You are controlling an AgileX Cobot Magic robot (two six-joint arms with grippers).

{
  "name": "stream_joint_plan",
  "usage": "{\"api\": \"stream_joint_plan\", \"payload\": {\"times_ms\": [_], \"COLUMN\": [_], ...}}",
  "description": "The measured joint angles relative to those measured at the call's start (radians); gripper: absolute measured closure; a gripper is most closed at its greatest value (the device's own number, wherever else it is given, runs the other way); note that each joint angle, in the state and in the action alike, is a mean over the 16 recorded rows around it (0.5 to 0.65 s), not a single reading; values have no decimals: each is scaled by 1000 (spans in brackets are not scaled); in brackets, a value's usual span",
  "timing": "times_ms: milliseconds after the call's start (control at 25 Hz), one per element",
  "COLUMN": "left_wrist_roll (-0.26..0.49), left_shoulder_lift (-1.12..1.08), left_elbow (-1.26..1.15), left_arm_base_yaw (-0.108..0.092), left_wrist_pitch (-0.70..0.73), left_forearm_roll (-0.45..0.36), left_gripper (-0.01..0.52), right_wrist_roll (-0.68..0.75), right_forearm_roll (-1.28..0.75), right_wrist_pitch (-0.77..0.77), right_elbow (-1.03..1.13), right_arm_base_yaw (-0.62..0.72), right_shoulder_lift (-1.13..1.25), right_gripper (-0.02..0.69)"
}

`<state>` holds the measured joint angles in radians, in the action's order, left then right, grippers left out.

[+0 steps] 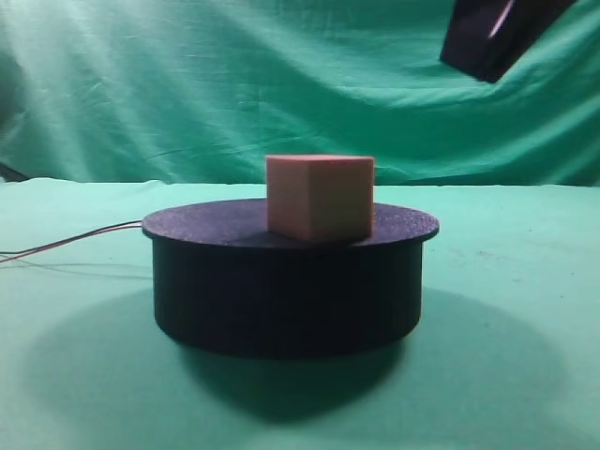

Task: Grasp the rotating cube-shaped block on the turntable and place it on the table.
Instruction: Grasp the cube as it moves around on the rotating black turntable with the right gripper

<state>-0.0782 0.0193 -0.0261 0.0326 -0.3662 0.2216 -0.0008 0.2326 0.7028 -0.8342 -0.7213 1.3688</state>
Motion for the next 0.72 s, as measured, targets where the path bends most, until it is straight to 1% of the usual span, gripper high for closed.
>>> {"api": "stream_joint_plan", "payload": {"times_ms": [120, 200, 240, 320, 400, 440, 720], "left_wrist_roll": [0, 0, 0, 0, 0, 0, 0], "left_shoulder_lift": [0, 0, 0, 0, 0, 0, 0], "left_elbow": [0, 0, 0, 0, 0, 0, 0], "left_arm_base_yaw": [0, 0, 0, 0, 0, 0, 0], "left_wrist_pitch": [0, 0, 0, 0, 0, 0, 0], "left_forearm_roll": [0, 0, 0, 0, 0, 0, 0], "left_gripper": [514, 514, 514, 514, 514, 514, 514], "right_wrist_roll": [22, 35, 40, 48, 51, 52, 55], "right_forearm_roll": [11, 15, 16, 14, 8, 4, -49], "right_wrist_pitch": [-8, -18, -25, -40, -59, -69, -115], "right_elbow": [-6, -7, -8, -9, -9, -10, -26], "right_arm_base_yaw": [-1, -1, -1, -1, -1, -1, 5], "right_shoulder_lift": [16, 28, 36, 55, 78, 89, 165], "right_gripper": [135, 79, 57, 40, 52, 69, 245]}}
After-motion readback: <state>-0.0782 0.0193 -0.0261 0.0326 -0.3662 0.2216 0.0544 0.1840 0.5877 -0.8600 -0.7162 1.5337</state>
